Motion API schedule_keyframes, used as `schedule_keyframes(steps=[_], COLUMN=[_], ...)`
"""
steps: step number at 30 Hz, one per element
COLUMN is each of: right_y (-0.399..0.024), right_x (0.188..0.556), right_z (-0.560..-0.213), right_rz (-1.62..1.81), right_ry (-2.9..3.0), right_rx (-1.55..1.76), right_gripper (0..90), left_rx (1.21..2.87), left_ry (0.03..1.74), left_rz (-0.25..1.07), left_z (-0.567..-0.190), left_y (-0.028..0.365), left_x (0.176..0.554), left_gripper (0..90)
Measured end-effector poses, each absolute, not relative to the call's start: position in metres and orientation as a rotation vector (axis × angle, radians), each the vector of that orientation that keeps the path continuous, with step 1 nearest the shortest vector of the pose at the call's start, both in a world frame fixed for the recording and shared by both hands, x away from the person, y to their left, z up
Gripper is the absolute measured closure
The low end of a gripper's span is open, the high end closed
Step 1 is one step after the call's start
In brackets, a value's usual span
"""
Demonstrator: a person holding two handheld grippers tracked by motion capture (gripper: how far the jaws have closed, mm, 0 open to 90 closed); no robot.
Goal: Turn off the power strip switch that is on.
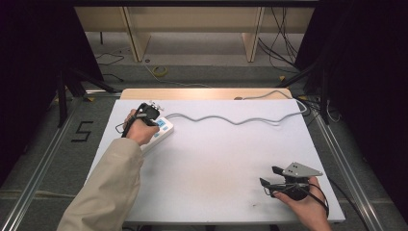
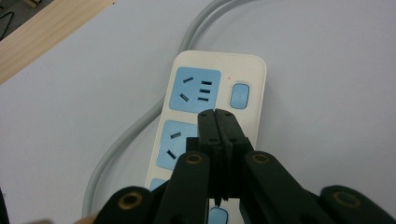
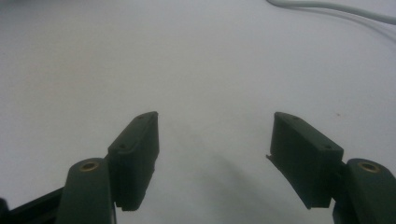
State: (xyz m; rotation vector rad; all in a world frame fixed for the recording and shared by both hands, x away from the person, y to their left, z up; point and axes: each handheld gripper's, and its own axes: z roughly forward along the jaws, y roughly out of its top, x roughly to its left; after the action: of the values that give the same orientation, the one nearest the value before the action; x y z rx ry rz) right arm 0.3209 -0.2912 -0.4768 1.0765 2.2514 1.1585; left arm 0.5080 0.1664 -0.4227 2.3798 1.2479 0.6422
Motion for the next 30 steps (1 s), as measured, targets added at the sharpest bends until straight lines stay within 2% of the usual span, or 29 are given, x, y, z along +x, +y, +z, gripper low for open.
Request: schedule_keyframes(steps=[30], right_y=[-0.292], right_x=[0.321], right_z=[-0.477], right_rz=[1.162], right_ry=[2.249], right_rx=[1.074], right_gripper=[33.6], left_rx=[2.415], left_ry=[1.235], left_rz=[0.630], left_z=[-0.426], left_y=[0.149], left_x=[0.529], left_gripper=[89.7])
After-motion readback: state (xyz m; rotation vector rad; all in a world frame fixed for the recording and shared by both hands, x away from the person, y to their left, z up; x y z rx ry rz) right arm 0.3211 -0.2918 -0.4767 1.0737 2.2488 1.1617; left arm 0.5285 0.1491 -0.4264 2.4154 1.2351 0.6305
